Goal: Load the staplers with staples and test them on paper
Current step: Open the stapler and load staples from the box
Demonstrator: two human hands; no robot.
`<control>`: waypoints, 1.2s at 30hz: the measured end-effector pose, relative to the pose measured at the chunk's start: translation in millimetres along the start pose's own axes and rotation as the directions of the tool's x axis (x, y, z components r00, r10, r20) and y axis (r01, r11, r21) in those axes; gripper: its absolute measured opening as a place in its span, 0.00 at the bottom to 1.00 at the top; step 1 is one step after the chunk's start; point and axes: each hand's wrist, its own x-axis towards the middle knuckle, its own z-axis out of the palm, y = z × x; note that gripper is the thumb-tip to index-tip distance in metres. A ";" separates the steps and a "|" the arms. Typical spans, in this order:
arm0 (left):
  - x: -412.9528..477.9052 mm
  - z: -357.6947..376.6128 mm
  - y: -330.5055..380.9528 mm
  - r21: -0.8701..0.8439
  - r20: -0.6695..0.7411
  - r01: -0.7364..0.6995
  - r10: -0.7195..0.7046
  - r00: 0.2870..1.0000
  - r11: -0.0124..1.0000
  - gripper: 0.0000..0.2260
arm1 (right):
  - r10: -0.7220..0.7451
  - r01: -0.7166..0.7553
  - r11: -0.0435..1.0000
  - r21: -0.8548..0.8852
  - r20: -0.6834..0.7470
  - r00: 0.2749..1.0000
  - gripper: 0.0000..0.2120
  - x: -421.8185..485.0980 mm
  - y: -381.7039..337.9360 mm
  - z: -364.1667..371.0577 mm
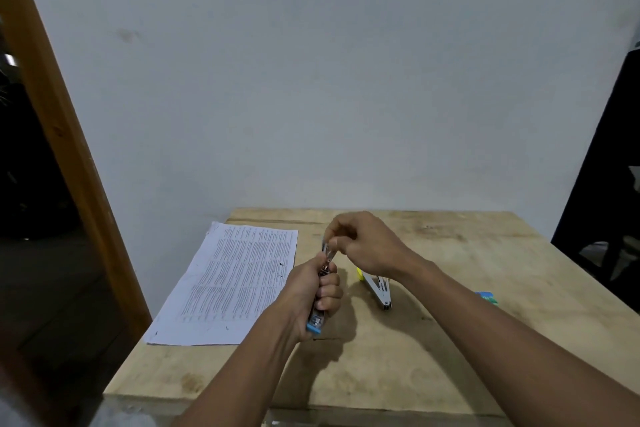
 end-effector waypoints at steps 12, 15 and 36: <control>5.6 -29.7 -4.9 -0.163 0.074 0.052 -0.040 0.996 0.985 0.17 | 0.058 -0.056 0.994 0.091 -0.018 0.998 0.21 -21.6 -11.7 13.1; 7.9 -32.7 -5.5 -0.176 0.149 0.118 -0.092 0.985 0.977 0.17 | 0.088 -0.082 0.991 0.103 -0.047 0.995 0.23 -25.9 -9.6 15.2; 3.4 -4.6 -14.1 -0.035 0.320 0.265 -0.240 0.916 0.964 0.12 | -0.379 0.209 0.720 -0.662 -0.122 0.918 0.19 -37.9 47.8 -16.6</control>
